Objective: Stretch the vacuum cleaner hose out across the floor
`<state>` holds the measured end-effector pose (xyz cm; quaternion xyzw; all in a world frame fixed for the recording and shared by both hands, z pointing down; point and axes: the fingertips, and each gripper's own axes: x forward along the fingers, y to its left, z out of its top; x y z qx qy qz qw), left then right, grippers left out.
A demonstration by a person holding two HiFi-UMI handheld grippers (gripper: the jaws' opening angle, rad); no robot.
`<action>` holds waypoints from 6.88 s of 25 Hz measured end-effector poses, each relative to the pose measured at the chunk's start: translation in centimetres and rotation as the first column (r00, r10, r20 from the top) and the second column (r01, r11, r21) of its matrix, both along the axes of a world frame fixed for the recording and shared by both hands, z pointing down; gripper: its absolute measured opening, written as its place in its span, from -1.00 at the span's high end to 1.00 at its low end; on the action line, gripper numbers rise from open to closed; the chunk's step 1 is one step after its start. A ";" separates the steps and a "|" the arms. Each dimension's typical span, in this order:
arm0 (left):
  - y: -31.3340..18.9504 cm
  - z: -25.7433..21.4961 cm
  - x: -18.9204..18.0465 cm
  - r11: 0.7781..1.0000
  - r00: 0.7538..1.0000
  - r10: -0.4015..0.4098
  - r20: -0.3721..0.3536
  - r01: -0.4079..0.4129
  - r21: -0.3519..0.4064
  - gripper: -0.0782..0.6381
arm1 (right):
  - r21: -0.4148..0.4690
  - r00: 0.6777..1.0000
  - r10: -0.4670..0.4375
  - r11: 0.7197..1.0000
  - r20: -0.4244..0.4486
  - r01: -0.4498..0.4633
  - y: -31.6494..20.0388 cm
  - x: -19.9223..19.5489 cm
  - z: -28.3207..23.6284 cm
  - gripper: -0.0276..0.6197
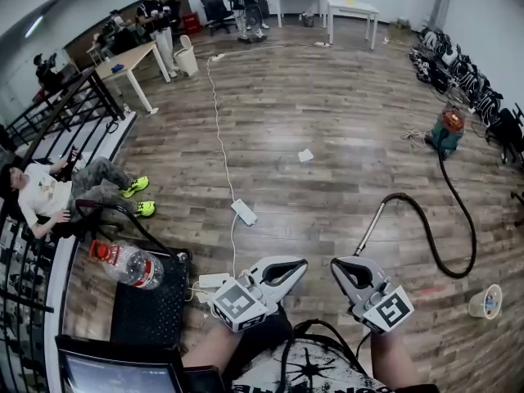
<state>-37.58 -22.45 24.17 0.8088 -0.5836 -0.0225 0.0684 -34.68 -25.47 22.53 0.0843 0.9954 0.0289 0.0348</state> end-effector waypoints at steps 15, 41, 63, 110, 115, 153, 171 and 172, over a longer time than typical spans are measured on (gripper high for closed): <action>-13.0 0.7 -11.7 0.982 0.983 0.185 -0.023 -0.185 -0.031 0.78 | -0.034 0.980 0.197 0.980 -0.002 -0.197 -13.0 -11.5 -0.3 0.89; -30.1 3.2 -17.4 0.903 0.904 0.421 -0.069 -0.426 -0.065 0.78 | -0.039 0.856 0.497 0.861 -0.141 -0.506 -31.9 -13.3 3.5 0.89; -55.6 3.0 -3.9 0.782 0.794 0.608 -0.027 -0.604 -0.158 0.78 | -0.097 0.790 0.601 0.785 -0.122 -0.612 -56.1 -2.2 4.2 0.89; -83.0 39.9 -0.3 0.495 0.519 0.850 -0.089 -0.845 -0.200 0.78 | -0.147 0.264 0.400 0.300 -0.878 -0.943 -73.8 5.3 75.2 0.24; -84.5 47.2 0.1 0.519 0.537 0.839 -0.091 -0.838 -0.165 0.78 | -0.152 0.220 0.268 0.253 -0.938 -0.955 -71.9 6.1 91.4 0.21; -80.8 57.6 -4.7 0.652 0.687 0.726 -0.037 -0.705 -0.279 0.78 | -0.115 0.140 0.119 0.194 -0.983 -0.974 -69.6 6.8 106.7 0.36; -82.9 86.8 6.6 0.251 0.695 0.415 -0.588 -0.708 -0.660 0.16 | -0.079 0.141 0.181 0.316 -0.973 -0.946 -72.0 13.9 95.3 0.36; -82.6 88.1 7.5 0.245 0.692 0.402 -0.599 -0.712 -0.658 0.16 | -0.072 0.135 0.179 0.323 -0.974 -0.944 -72.1 14.1 94.7 0.36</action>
